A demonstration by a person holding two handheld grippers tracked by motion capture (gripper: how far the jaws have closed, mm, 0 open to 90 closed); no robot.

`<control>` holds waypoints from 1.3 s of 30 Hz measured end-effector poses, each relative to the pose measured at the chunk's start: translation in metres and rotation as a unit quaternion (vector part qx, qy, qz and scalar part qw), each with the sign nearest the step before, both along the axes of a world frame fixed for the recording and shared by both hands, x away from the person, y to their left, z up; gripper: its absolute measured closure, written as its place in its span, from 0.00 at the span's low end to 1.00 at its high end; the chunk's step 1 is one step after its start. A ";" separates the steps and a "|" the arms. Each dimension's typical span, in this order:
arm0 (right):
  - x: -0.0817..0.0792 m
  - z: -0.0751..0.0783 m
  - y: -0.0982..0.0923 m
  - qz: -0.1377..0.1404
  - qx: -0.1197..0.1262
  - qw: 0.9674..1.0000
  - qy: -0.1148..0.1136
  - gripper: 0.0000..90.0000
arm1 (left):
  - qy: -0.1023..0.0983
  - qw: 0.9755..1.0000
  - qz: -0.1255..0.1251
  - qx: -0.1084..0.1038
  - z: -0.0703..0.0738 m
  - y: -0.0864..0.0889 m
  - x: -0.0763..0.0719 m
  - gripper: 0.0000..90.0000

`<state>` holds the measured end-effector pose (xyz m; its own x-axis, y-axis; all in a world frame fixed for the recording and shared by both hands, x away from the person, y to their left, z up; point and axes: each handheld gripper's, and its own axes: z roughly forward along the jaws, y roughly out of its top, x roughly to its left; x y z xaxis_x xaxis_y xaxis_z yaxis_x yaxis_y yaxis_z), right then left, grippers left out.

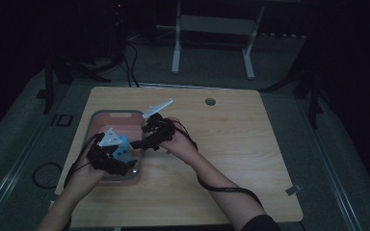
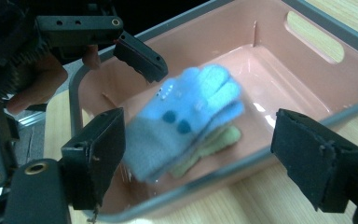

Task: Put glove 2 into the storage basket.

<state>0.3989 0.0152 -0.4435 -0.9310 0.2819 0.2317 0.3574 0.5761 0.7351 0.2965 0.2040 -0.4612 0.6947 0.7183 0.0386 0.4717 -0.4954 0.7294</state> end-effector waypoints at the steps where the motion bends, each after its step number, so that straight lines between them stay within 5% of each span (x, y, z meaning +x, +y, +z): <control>1: 0.000 0.000 0.000 0.000 0.000 1.000 0.000 0.20 | 0.000 1.000 0.000 0.000 0.000 0.000 0.000 0.03; 3: -0.002 -0.002 -0.010 0.004 0.000 1.000 -0.007 0.18 | 0.000 1.000 -0.015 -0.015 0.001 -0.010 -0.001 0.03; 17: -0.011 -0.021 -0.067 -0.006 0.005 1.000 -0.015 0.17 | -0.001 0.997 -0.072 -0.029 -0.003 -0.054 -0.006 0.03; 39: -0.019 -0.037 -0.141 -0.050 0.006 0.999 -0.020 0.16 | 0.004 0.986 -0.156 -0.053 -0.009 -0.119 -0.010 0.03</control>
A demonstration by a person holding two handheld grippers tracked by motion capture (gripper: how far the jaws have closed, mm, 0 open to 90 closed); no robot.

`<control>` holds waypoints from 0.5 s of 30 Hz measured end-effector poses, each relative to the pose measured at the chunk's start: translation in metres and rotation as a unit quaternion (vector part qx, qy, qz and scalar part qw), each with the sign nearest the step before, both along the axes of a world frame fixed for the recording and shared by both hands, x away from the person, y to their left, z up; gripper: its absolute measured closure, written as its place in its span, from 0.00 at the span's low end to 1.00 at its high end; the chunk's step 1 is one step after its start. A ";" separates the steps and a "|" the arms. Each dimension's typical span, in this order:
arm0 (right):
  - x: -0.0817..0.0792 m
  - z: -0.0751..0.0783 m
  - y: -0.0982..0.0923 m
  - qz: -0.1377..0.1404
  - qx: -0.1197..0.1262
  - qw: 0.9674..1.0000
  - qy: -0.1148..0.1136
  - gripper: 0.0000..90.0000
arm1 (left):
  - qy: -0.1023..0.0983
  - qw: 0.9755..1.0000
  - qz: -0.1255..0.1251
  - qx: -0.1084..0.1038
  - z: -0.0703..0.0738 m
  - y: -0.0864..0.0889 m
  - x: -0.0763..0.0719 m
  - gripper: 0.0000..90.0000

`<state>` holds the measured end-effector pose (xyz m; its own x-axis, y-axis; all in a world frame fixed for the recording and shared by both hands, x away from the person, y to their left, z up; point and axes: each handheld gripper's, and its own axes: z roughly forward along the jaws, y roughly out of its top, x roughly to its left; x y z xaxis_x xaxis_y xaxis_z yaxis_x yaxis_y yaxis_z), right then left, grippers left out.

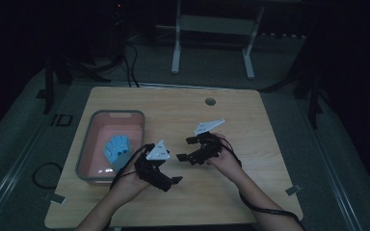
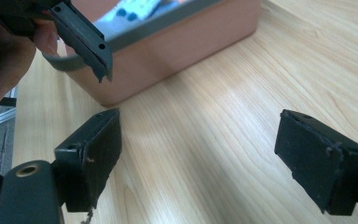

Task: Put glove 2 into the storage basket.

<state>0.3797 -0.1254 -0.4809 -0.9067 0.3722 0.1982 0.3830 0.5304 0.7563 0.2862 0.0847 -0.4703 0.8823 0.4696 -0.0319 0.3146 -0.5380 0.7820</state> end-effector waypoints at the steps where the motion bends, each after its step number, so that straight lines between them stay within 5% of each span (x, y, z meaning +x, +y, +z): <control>1: -0.001 -0.002 -0.003 -0.001 0.000 1.000 0.000 0.16 | 0.001 1.000 -0.002 0.000 -0.001 -0.002 0.000 0.03; 15: -0.012 -0.023 -0.046 -0.018 0.005 1.000 0.004 0.16 | 0.005 0.999 -0.040 0.015 -0.020 -0.031 0.002 0.03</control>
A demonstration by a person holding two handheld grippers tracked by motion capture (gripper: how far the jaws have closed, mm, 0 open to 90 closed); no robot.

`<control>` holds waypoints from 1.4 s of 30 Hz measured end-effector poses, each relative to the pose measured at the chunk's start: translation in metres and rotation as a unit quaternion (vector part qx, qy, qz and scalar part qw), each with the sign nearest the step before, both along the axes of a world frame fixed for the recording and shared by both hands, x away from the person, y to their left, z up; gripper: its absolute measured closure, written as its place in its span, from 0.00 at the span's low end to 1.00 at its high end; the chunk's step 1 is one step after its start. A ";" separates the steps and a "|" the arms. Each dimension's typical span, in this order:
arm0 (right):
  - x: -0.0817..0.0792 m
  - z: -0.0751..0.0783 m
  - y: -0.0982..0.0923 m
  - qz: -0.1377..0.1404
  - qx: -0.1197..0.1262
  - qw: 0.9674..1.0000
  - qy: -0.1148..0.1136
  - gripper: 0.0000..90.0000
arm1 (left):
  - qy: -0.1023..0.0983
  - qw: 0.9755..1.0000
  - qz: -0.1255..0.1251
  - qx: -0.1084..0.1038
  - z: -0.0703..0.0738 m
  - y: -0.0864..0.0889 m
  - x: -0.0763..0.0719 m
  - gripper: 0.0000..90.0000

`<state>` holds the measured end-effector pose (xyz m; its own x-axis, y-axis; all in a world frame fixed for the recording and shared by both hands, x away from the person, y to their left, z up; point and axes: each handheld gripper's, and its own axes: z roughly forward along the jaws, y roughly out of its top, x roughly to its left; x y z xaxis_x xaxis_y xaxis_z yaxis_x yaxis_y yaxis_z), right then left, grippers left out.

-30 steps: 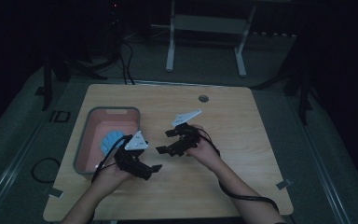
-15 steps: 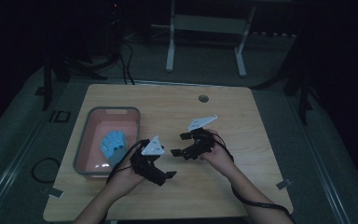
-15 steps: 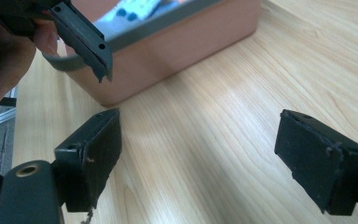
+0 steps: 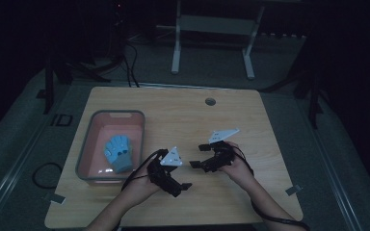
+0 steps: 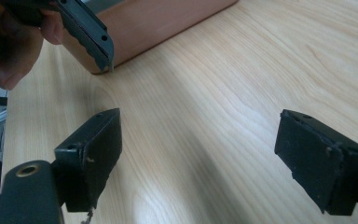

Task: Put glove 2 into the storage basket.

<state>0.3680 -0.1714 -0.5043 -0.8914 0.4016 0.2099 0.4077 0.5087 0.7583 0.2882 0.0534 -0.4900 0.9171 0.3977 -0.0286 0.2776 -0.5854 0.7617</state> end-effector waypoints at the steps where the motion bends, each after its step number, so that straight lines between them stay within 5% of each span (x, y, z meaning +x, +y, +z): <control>1: -0.001 -0.001 -0.003 -0.002 -0.002 1.000 0.001 0.16 | 0.001 1.000 -0.003 0.002 -0.001 -0.003 0.000 0.04; 9: -0.009 -0.013 -0.025 -0.018 -0.016 1.000 0.010 0.16 | 0.009 1.000 -0.028 0.005 -0.014 -0.021 -0.001 0.03; 20: -0.019 -0.029 -0.051 -0.037 -0.004 0.999 0.009 0.16 | 0.019 0.998 -0.055 0.018 -0.036 -0.035 -0.005 0.04; 36: -0.039 -0.046 -0.082 -0.053 0.004 0.998 0.012 0.16 | 0.024 0.998 -0.060 0.015 -0.061 -0.030 -0.012 0.04; 42: -0.043 -0.047 -0.091 -0.054 0.003 0.998 0.010 0.16 | 0.010 0.998 -0.058 0.030 -0.065 -0.024 -0.013 0.03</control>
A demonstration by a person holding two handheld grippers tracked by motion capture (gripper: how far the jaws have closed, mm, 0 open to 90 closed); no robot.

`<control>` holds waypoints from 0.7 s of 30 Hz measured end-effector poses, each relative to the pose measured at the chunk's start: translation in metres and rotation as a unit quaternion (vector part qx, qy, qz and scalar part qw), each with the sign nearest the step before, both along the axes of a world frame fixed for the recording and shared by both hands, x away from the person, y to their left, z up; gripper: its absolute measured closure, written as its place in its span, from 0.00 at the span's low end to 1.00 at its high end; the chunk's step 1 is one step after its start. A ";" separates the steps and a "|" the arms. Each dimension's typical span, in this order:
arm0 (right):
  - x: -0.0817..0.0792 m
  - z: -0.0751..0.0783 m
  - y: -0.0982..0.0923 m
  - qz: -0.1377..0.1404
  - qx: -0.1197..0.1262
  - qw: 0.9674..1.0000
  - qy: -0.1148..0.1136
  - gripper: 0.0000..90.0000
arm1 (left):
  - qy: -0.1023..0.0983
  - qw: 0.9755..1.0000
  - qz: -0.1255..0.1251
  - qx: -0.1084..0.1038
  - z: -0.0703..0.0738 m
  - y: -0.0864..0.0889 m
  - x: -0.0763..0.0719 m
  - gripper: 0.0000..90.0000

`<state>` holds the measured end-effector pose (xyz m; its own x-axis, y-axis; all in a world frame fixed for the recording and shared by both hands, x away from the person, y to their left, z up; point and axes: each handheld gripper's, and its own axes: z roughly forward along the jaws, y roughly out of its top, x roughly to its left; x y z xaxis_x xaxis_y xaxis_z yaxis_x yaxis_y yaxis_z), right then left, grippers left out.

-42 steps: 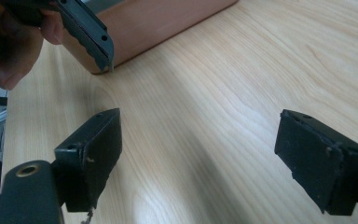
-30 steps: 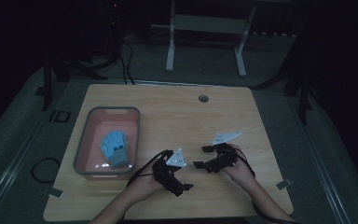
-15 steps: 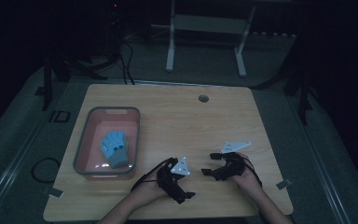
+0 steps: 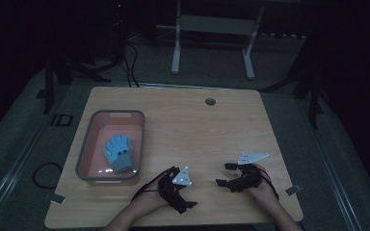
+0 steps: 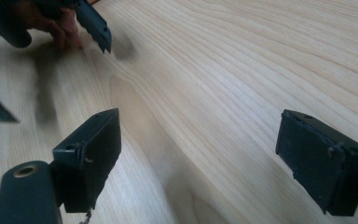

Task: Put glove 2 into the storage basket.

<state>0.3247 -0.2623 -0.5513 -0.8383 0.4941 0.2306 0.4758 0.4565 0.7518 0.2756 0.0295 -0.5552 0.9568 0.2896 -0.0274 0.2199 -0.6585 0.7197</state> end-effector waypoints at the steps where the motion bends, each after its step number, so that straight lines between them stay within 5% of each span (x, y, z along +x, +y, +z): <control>1: -0.001 0.000 -0.001 -0.002 -0.001 1.000 -0.001 0.16 | 0.002 1.000 0.004 -0.005 -0.001 0.002 0.000 0.04; 11: -0.002 -0.002 -0.020 -0.035 0.020 0.999 -0.010 0.16 | -0.005 0.999 0.045 -0.028 -0.002 0.020 0.001 0.03; 21: -0.005 -0.003 -0.023 -0.037 0.006 0.999 -0.038 0.16 | -0.008 0.996 0.079 -0.050 -0.004 0.031 -0.004 0.03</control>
<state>0.3198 -0.2849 -0.5541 -0.8155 0.5523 0.1733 0.4487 0.4139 0.7921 0.2720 0.0609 -0.5594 0.9002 0.4328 -0.0486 0.3029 -0.5421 0.7838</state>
